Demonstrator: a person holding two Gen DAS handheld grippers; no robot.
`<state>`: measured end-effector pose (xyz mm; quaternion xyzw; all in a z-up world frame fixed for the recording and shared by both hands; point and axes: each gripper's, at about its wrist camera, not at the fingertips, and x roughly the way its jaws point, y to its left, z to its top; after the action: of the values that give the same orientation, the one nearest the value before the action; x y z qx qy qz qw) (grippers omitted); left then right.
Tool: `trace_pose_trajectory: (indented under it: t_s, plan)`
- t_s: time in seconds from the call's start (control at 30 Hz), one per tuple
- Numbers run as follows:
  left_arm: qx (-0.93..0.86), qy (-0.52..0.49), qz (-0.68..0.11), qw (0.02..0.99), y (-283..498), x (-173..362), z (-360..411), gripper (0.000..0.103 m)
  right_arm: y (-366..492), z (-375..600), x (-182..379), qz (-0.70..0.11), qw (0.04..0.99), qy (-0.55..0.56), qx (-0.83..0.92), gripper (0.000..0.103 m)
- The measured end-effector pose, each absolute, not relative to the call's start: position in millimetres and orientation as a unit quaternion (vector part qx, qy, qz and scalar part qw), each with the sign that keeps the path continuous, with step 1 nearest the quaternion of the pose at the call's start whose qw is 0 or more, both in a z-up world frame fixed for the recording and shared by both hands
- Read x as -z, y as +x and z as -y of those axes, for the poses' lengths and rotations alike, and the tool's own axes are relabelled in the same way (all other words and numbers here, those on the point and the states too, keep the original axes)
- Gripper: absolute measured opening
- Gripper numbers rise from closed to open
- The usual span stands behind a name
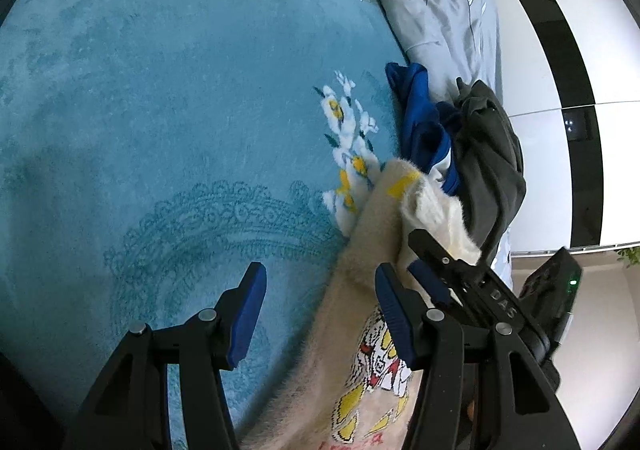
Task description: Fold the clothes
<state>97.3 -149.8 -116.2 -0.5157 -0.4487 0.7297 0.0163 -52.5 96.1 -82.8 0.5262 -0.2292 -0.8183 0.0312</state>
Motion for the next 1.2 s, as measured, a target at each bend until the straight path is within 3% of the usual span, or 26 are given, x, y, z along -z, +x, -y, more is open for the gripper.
trace_pose_trajectory:
  t_s: [0.17, 0.3, 0.6, 0.77, 0.93, 1.2]
  plan:
    - [-0.728, -0.521, 0.444, 0.014, 97.0, 118.5, 147.9, 0.058, -41.8, -119.7, 56.4, 0.247, 0.003, 0.474, 0.845, 0.052]
    - [-0.731, -0.526, 0.434, 0.017, 96.5, 117.4, 144.2, 0.058, -42.9, -144.3, 77.4, 0.273, -0.058, 0.494, 0.824, 0.051]
    - [-0.734, -0.541, 0.410, 0.024, 94.2, 118.1, 135.3, 0.058, -63.1, -127.0, 115.4, 0.254, -0.047, 0.534, 0.805, 0.052]
    - [-0.735, -0.553, 0.391, 0.031, 92.3, 119.7, 128.1, 0.058, -58.4, -134.2, 100.8, 0.277, -0.020, 0.523, 0.806, 0.052]
    - [-0.741, -0.574, 0.347, 0.041, 90.8, 119.1, 111.2, 0.058, -14.9, -165.3, 59.8, 0.313, 0.006, 0.463, 0.829, 0.052]
    - [-0.749, -0.616, 0.232, 0.072, 105.2, 111.2, 58.5, 0.059, 85.3, -249.0, 54.5, 0.322, -0.081, 0.463, 0.822, 0.056]
